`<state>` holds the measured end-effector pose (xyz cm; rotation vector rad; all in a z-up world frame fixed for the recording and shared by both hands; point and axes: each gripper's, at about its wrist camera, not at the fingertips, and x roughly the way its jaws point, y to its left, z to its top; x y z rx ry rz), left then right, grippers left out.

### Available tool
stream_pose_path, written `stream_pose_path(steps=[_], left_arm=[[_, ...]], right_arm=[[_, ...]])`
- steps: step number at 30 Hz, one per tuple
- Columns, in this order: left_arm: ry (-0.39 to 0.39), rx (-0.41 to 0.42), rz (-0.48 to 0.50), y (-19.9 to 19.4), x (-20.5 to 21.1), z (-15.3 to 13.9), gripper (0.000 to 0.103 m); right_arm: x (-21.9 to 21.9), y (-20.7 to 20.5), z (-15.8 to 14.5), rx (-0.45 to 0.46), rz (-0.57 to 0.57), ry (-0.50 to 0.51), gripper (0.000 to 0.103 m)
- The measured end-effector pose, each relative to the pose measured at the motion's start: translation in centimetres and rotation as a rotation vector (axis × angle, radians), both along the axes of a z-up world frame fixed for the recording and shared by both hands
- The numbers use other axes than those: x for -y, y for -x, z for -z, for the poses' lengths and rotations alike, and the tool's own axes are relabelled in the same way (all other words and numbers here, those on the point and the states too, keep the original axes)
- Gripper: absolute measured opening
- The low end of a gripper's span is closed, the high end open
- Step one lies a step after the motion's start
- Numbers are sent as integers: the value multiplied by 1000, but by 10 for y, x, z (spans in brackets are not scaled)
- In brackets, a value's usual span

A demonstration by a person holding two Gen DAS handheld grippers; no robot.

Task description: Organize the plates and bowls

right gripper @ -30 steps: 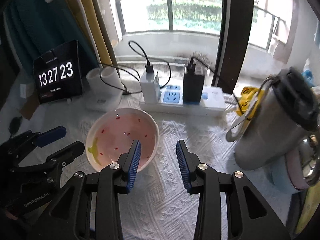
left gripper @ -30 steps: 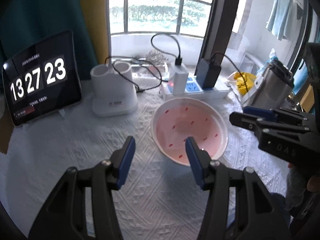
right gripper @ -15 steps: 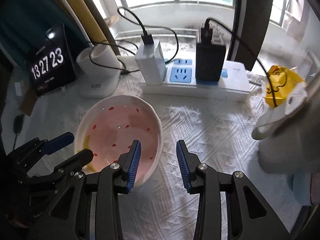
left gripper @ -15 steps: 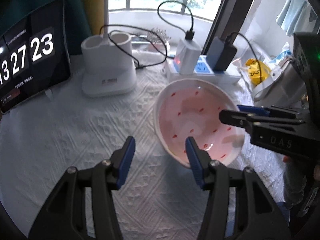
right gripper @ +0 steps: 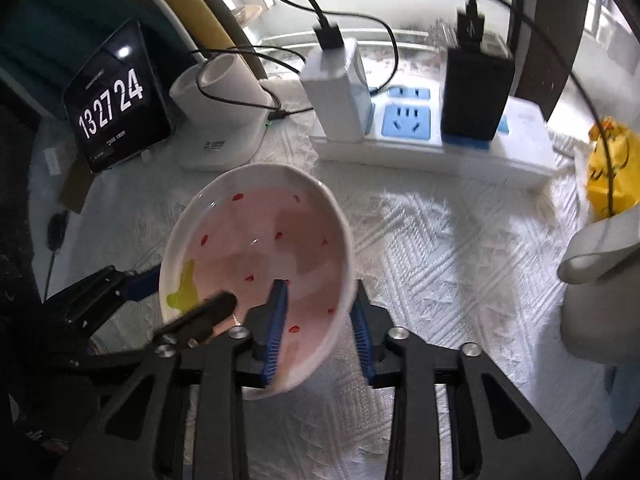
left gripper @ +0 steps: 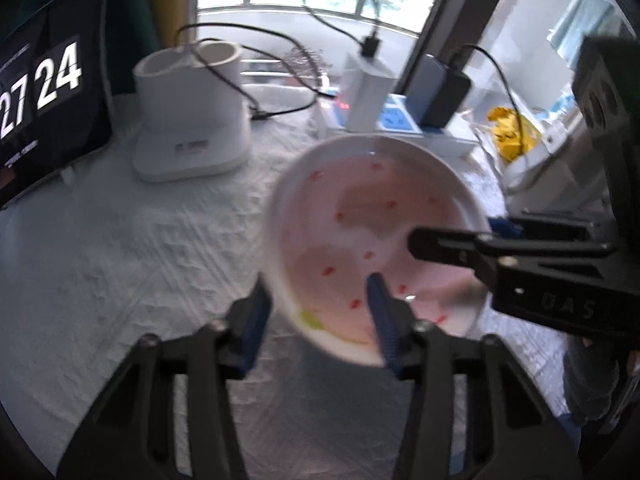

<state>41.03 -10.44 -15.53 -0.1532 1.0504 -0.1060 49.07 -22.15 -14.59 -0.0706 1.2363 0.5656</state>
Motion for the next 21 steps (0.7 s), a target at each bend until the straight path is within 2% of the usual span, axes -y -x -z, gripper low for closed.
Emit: stream_pose_path(steps=[9, 21], left_arm=[[16, 26, -18, 1, -6, -6, 42], [-3, 146, -23, 22, -6, -45, 42]], right_arm=[[-7, 7, -8, 72, -24, 63, 19], [-5, 32, -41, 173, 0, 49, 19]])
